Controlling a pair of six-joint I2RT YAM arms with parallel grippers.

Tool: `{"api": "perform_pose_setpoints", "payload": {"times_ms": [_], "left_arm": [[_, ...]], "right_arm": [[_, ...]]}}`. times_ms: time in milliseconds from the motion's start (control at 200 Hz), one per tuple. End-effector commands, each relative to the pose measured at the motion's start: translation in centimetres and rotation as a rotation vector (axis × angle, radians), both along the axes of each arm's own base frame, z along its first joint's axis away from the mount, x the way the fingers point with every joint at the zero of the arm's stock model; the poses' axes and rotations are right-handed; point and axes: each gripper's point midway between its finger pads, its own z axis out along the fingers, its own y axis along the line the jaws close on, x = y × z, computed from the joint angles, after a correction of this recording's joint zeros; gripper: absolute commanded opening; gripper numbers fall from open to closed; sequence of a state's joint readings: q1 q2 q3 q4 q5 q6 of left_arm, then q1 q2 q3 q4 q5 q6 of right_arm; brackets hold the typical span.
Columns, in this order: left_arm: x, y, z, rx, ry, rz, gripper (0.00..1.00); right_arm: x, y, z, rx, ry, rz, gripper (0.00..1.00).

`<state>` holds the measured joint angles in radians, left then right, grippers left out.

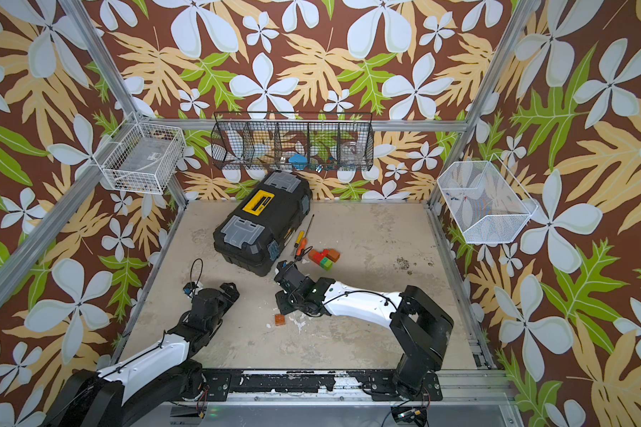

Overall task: Assemble the letter h with lego
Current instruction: Place the lego brick at the center of the board.

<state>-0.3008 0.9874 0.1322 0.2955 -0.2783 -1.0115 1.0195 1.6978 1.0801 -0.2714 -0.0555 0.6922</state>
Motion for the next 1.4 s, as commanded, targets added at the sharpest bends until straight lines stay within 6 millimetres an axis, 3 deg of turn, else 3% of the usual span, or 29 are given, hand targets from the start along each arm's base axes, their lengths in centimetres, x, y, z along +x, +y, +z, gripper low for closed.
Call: {"api": "perform_pose_setpoints", "payload": {"times_ms": [0, 165, 555, 625, 771, 921, 1171, 1391], "left_arm": [[-0.1, -2.2, -0.4, -0.045, 0.007, -0.101, 0.98], [-0.2, -3.5, -1.5, -0.054, 0.052, -0.172, 0.99], [-0.2, -3.7, -1.6, -0.046, 0.056, -0.185, 0.99], [-0.2, -3.7, -1.7, -0.039, 0.062, -0.189, 0.99], [-0.1, -3.8, -1.9, -0.037, 0.069, -0.193, 0.99], [0.0, -3.8, -1.7, -0.031, 0.064, -0.198, 0.99], [0.0, -4.0, -1.8, -0.029, 0.07, -0.209, 0.99], [0.1, -4.5, -1.6, -0.037, 0.06, -0.236, 0.99]], "right_arm": [[-1.5, 0.0, -1.7, -0.01, 0.12, -0.175, 0.16], [-1.3, 1.3, -3.1, -0.12, 0.053, -0.196, 0.17], [-1.3, 0.0, -2.8, -0.2, 0.009, -0.257, 0.18], [-1.1, -0.6, -3.0, -0.226, -0.001, -0.259, 0.18], [-1.6, -4.0, -4.9, -0.329, 0.037, -0.25, 0.18], [-3.4, -4.1, -6.5, -0.287, 0.117, -0.216, 0.23], [-2.9, -3.5, -5.0, -0.262, 0.088, -0.203, 0.46], [-3.4, -2.3, -2.0, -0.242, 0.047, -0.163, 0.5]]}}
